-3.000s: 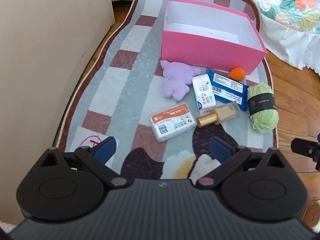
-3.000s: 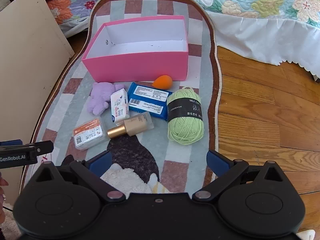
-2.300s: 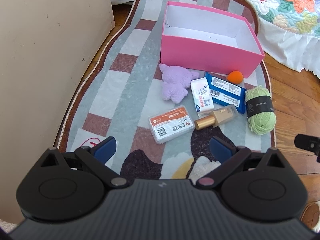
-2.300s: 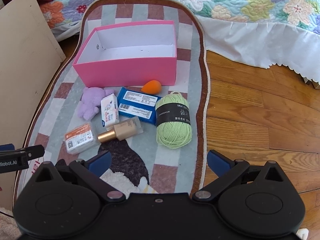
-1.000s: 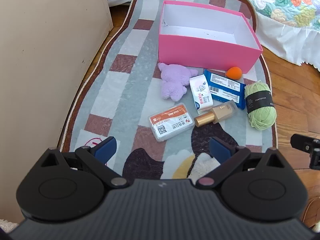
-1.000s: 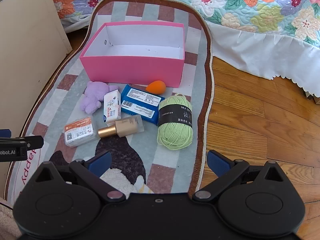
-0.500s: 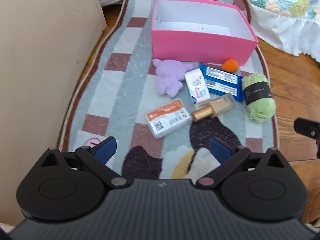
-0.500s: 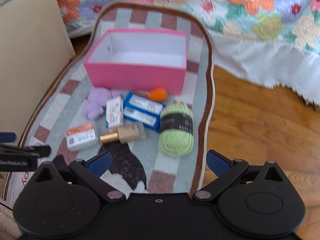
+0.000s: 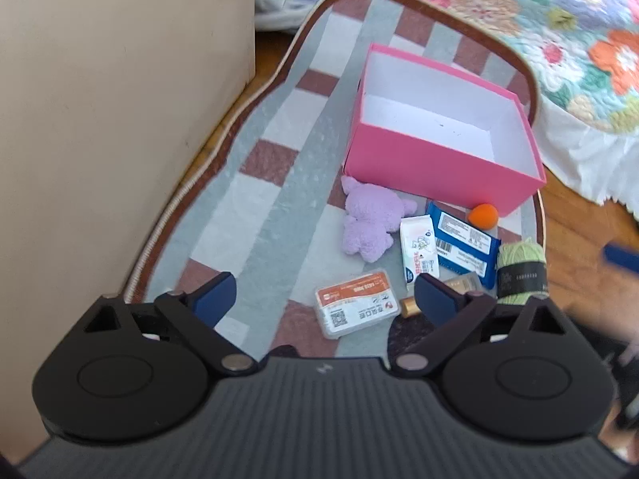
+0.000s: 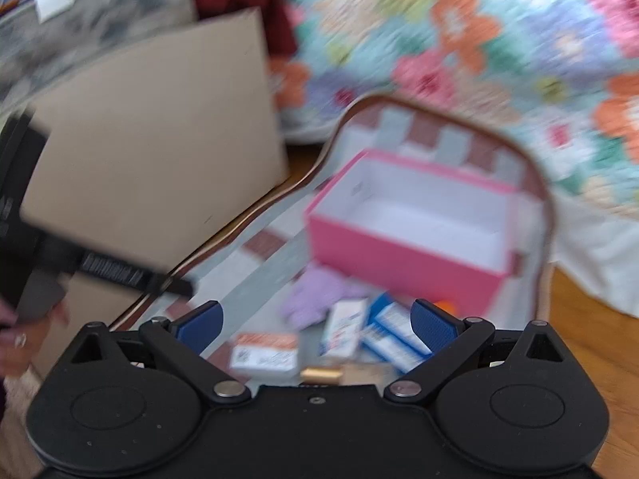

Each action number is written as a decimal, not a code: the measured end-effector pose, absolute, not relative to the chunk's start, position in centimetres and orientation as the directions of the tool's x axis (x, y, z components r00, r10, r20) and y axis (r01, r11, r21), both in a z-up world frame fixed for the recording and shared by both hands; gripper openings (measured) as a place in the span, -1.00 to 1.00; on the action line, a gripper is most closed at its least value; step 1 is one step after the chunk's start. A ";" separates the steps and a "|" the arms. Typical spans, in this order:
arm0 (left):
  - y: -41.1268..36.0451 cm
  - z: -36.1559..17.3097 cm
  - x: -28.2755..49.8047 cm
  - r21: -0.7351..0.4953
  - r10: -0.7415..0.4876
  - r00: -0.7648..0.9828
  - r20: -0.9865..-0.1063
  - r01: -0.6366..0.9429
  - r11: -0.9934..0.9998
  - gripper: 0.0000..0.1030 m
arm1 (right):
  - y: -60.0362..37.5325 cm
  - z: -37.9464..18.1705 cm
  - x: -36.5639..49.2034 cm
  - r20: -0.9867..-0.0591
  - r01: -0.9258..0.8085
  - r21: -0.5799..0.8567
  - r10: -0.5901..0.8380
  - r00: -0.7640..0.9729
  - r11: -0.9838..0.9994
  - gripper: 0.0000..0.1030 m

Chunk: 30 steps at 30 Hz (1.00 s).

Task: Organize objects
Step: 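Move the left tool down to the white-and-orange medicine box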

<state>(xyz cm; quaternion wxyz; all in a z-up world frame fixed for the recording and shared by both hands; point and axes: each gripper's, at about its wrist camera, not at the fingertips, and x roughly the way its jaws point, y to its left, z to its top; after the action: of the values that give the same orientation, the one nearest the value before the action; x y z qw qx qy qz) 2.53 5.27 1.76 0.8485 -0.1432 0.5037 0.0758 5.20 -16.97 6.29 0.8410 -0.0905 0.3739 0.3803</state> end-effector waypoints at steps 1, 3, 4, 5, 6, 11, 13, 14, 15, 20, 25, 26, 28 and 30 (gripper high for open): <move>5.6 1.1 3.3 -0.187 -0.037 0.462 -0.886 -0.284 0.940 0.80 | -16.1 5.5 5.4 -0.715 -0.725 0.139 0.575 0.398 0.675 0.90; 5.8 -0.3 5.1 -0.199 -0.065 0.420 -0.905 -0.282 0.939 0.77 | -14.4 3.9 5.3 -0.731 -0.752 0.118 0.569 0.376 0.648 0.57; 5.7 -0.9 6.1 -0.195 -0.068 0.412 -0.908 -0.276 0.941 0.75 | -13.5 3.1 5.2 -0.742 -0.764 0.102 0.561 0.368 0.637 0.55; 5.7 -1.5 7.0 -0.189 -0.062 0.403 -0.913 -0.282 0.941 0.72 | -12.7 2.3 5.4 -0.750 -0.776 0.092 0.556 0.358 0.624 0.56; 5.7 -2.1 7.7 -0.183 -0.062 0.384 -0.921 -0.286 0.941 0.64 | -12.3 1.6 5.3 -0.749 -0.786 0.088 0.561 0.352 0.612 0.56; 5.9 -5.8 8.9 -0.247 -0.140 0.344 -0.928 -0.288 0.925 0.48 | -10.4 -2.0 6.5 -0.764 -0.814 0.154 0.590 0.261 0.560 0.57; 6.1 -7.4 8.3 -0.261 -0.161 0.327 -0.931 -0.288 0.921 0.40 | -9.6 -3.6 6.8 -0.778 -0.822 0.171 0.586 0.226 0.544 0.57; 6.3 -8.2 8.1 -0.276 -0.176 0.322 -0.930 -0.299 0.913 0.39 | -9.2 -4.3 6.9 -0.786 -0.828 0.177 0.582 0.206 0.533 0.57; 6.5 -8.9 7.8 -0.292 -0.190 0.318 -0.929 -0.310 0.905 0.38 | -8.8 -4.9 6.8 -0.794 -0.832 0.183 0.577 0.188 0.523 0.57; 7.2 -11.7 7.0 -0.346 -0.238 0.315 -0.919 -0.351 0.870 0.25 | -7.6 -7.3 7.2 -0.813 -0.836 0.192 0.560 0.157 0.514 0.58; 7.6 -13.7 6.2 -0.427 -0.301 0.344 -0.889 -0.387 0.817 -0.04 | -6.7 -8.8 8.1 -0.835 -0.834 0.194 0.534 0.136 0.517 0.58; 7.7 -13.9 6.1 -0.434 -0.306 0.348 -0.886 -0.390 0.812 -0.06 | -6.4 -8.9 8.3 -0.842 -0.837 0.187 0.523 0.132 0.513 0.57; 7.7 -14.3 6.0 -0.444 -0.313 0.357 -0.880 -0.385 0.809 -0.13 | -6.0 -9.2 8.2 -0.851 -0.854 0.162 0.508 0.133 0.495 0.57; 7.6 -14.4 6.0 -0.444 -0.308 0.368 -0.877 -0.380 0.811 -0.14 | -5.9 -9.7 8.4 -0.861 -0.857 0.164 0.495 0.117 0.488 0.55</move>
<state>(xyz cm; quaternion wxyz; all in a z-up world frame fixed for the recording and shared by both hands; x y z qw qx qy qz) 6.00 7.57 -14.37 0.7683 -0.3064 0.5615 0.0235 8.42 -5.89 -9.70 0.7224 -0.1921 0.4713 0.4681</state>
